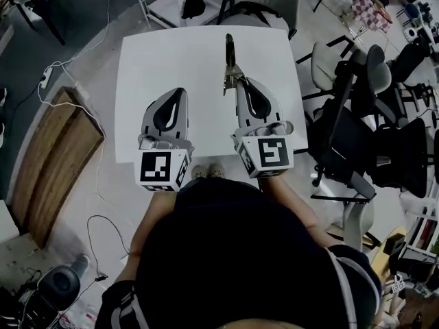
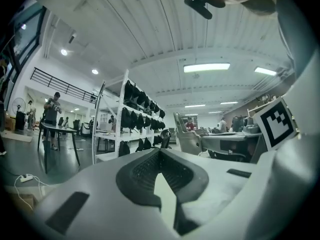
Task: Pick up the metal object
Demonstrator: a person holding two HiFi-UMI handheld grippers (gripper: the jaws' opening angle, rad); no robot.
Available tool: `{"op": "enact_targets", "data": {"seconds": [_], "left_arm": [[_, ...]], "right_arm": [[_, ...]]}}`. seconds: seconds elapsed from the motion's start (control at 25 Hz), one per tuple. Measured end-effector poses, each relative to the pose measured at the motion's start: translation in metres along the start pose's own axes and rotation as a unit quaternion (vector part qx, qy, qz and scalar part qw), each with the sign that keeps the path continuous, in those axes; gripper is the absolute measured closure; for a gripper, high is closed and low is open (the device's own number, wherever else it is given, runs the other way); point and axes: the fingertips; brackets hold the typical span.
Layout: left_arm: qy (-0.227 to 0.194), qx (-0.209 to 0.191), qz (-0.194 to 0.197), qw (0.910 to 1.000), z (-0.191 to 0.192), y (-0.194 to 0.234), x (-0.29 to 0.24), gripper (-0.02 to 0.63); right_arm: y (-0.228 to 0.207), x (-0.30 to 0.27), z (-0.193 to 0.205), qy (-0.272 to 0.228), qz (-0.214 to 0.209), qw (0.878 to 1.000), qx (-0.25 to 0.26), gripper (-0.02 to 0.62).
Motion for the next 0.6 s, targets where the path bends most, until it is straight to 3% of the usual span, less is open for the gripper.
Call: {"op": "enact_targets", "data": {"seconds": [0.6], "left_arm": [[-0.002, -0.001, 0.001, 1.0, -0.0005, 0.0036, -0.0042, 0.584]], "right_arm": [[0.0013, -0.0032, 0.0031, -0.005, -0.002, 1.0, -0.015, 0.568]]}}
Point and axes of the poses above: the fingertips, and each gripper's own axes: x backward along the fingers, y to its left, z out of its underside, and after that the axes turned 8 degrees about x, right-handed
